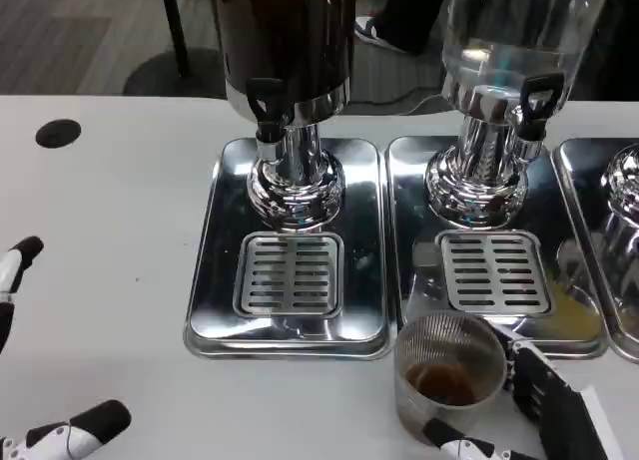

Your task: Grasp the cup under the faucet to collect the drink, then remove the cup.

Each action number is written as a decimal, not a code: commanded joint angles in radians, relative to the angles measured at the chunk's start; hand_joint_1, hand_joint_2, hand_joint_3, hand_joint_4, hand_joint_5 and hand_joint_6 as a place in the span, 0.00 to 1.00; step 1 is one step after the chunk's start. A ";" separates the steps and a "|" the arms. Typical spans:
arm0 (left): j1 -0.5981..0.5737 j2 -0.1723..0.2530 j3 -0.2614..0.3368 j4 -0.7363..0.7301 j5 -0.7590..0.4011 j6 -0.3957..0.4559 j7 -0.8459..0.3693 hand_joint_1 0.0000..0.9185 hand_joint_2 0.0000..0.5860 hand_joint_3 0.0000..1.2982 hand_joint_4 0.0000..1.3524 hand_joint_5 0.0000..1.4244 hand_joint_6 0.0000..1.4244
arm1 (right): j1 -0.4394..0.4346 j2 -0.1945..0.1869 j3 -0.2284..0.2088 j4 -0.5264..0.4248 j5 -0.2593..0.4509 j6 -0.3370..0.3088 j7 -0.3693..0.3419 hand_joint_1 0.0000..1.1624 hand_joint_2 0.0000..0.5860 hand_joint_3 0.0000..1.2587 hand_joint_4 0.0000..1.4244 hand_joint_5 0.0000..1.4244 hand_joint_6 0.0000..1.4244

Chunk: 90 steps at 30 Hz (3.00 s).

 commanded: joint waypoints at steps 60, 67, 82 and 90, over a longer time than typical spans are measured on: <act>-0.042 0.001 -0.068 0.123 0.040 -0.044 0.062 0.00 0.01 0.00 0.00 0.00 0.00 | 0.032 -0.186 -0.149 -0.383 0.199 0.226 0.129 0.68 0.52 0.11 0.11 0.12 0.14; -0.073 0.054 -0.055 0.215 0.059 -0.073 0.100 0.00 0.02 0.00 0.00 0.00 0.00 | -0.003 -0.247 -0.212 -0.343 0.147 0.253 0.118 0.55 0.83 0.27 0.23 0.21 0.19; -0.145 0.129 -0.066 0.393 0.084 -0.084 0.176 0.00 0.03 0.00 0.00 0.00 0.00 | 0.012 -0.301 -0.237 -0.464 -0.421 0.343 -0.186 0.50 0.99 0.34 0.25 0.21 0.18; -0.164 0.144 -0.079 0.412 0.057 -0.052 0.169 0.00 0.04 0.00 0.00 0.00 0.00 | 0.022 -0.275 -0.215 -0.509 -0.516 0.492 -0.267 0.50 0.99 0.28 0.15 0.08 0.04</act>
